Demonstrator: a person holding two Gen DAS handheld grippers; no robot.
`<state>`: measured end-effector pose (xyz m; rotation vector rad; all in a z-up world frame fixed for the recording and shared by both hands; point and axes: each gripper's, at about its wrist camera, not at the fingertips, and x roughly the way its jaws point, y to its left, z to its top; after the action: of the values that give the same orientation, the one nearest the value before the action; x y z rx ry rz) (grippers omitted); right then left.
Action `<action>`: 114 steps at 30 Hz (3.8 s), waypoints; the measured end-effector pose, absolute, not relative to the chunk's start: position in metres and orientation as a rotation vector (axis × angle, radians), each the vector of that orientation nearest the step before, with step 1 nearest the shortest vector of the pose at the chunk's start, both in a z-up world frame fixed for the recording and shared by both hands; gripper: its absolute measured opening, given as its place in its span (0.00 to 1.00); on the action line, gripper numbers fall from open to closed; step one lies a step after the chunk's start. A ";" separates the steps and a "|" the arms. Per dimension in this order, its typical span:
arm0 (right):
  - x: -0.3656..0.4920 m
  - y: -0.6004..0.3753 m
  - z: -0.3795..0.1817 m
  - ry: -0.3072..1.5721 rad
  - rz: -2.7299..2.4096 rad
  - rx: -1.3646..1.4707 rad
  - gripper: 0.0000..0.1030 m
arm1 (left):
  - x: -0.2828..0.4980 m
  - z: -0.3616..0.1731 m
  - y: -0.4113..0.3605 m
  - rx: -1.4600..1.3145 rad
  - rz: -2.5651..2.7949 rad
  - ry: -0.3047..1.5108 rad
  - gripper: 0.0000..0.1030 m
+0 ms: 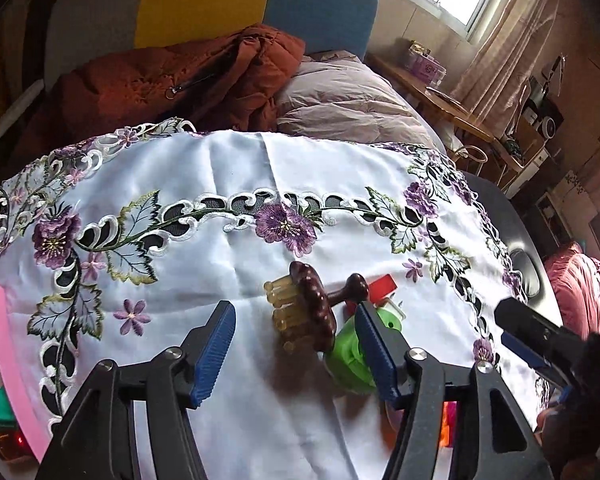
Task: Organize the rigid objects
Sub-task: 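Grasp the brown comb-shaped toy with the left tool, then lift the brown toy with the left tool while the right tool grasps the red block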
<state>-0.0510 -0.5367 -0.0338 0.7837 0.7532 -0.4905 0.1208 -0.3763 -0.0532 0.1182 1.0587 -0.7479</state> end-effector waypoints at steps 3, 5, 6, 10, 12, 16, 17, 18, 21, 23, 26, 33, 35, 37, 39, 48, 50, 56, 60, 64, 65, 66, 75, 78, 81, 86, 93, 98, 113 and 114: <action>-0.050 -0.537 -0.035 0.758 -0.489 0.789 1.00 | 0.133 -0.065 -0.385 0.055 -0.748 1.100 0.61; -0.048 -0.537 -0.036 0.764 -0.489 0.784 1.00 | 0.139 -0.074 -0.391 0.022 -0.757 1.126 0.61; -0.048 -0.538 -0.037 0.769 -0.488 0.784 1.00 | 0.142 -0.079 -0.393 0.015 -0.763 1.147 0.61; -0.046 -0.537 -0.040 0.782 -0.485 0.781 1.00 | 0.149 -0.094 -0.382 -0.091 -0.806 1.212 0.42; -0.046 -0.537 -0.040 0.780 -0.488 0.774 1.00 | 0.145 -0.088 -0.375 -0.077 -0.821 1.188 0.35; -0.045 -0.537 -0.039 0.782 -0.490 0.763 1.00 | 0.136 -0.083 -0.359 -0.032 -0.847 1.170 0.33; -0.045 -0.537 -0.040 0.783 -0.492 0.763 1.00 | 0.134 -0.083 -0.352 -0.035 -0.845 1.169 0.33; -0.045 -0.538 -0.040 0.786 -0.494 0.761 1.00 | 0.132 -0.083 -0.346 -0.039 -0.840 1.167 0.33; -0.046 -0.538 -0.042 0.793 -0.502 0.762 1.00 | 0.133 -0.082 -0.325 -0.075 -0.807 1.170 0.34; -0.046 -0.538 -0.042 0.796 -0.508 0.761 1.00 | 0.137 -0.084 -0.310 -0.126 -0.784 1.197 0.34; -0.046 -0.538 -0.043 0.800 -0.512 0.760 1.00 | 0.136 -0.083 -0.292 -0.140 -0.748 1.189 0.34; -0.045 -0.536 -0.044 0.809 -0.515 0.753 1.00 | 0.114 -0.079 -0.277 -0.035 -0.757 1.170 0.37; -0.045 -0.537 -0.045 0.812 -0.512 0.757 1.00 | 0.107 -0.081 -0.277 0.022 -0.755 1.173 0.44; -0.046 -0.537 -0.045 0.811 -0.513 0.759 1.00 | 0.102 -0.082 -0.276 0.053 -0.759 1.177 0.48; -0.047 -0.538 -0.045 0.810 -0.513 0.765 1.00 | 0.098 -0.081 -0.275 0.085 -0.752 1.174 0.56; -0.052 -0.541 -0.043 0.790 -0.518 0.799 1.00 | 0.101 -0.068 -0.290 0.155 -0.761 1.117 0.74; -0.051 -0.541 -0.043 0.792 -0.515 0.804 1.00 | 0.104 -0.070 -0.296 0.161 -0.759 1.120 0.74; -0.048 -0.540 -0.045 0.807 -0.505 0.797 1.00 | 0.108 -0.087 -0.309 0.159 -0.774 1.157 0.61; -0.048 -0.541 -0.047 0.809 -0.515 0.796 1.00 | 0.108 -0.093 -0.312 0.172 -0.786 1.137 0.48; -0.049 -0.544 -0.048 0.806 -0.530 0.797 1.00 | 0.105 -0.093 -0.308 0.170 -0.787 1.108 0.48; -0.050 -0.545 -0.048 0.801 -0.536 0.802 1.00 | 0.103 -0.092 -0.306 0.163 -0.781 1.106 0.48; -0.051 -0.547 -0.048 0.796 -0.541 0.810 1.00 | 0.101 -0.091 -0.303 0.157 -0.777 1.103 0.48; -0.047 -0.545 -0.055 0.821 -0.508 0.828 1.00 | 0.069 -0.078 -0.275 0.125 -0.786 1.057 0.48; -0.037 -0.534 -0.057 0.863 -0.472 0.767 0.99 | 0.058 -0.072 -0.267 0.107 -0.807 1.053 0.48; -0.022 -0.521 -0.063 0.932 -0.425 0.693 0.94 | 0.051 -0.067 -0.259 0.079 -0.827 1.049 0.48; 0.012 -0.507 -0.058 0.972 -0.384 0.504 0.91 | 0.041 -0.058 -0.248 0.080 -0.853 1.026 0.48; 0.070 -0.514 -0.078 1.102 -0.343 0.398 0.89 | 0.039 -0.048 -0.235 0.053 -0.857 1.008 0.48; 0.083 -0.516 -0.092 1.138 -0.344 0.362 0.48 | 0.042 -0.045 -0.225 0.023 -0.849 1.014 0.48; 0.050 -0.456 -0.022 0.969 -0.092 0.423 0.48 | 0.033 -0.031 -0.197 -0.010 -0.809 0.980 0.48; 0.045 -0.443 -0.023 0.975 -0.060 0.410 0.48 | 0.032 -0.030 -0.193 -0.011 -0.803 0.975 0.48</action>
<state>0.0452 -0.4431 -0.0227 0.4102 0.9748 -0.0597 0.0321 -0.1934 -0.0296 -0.0110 0.9747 -0.8026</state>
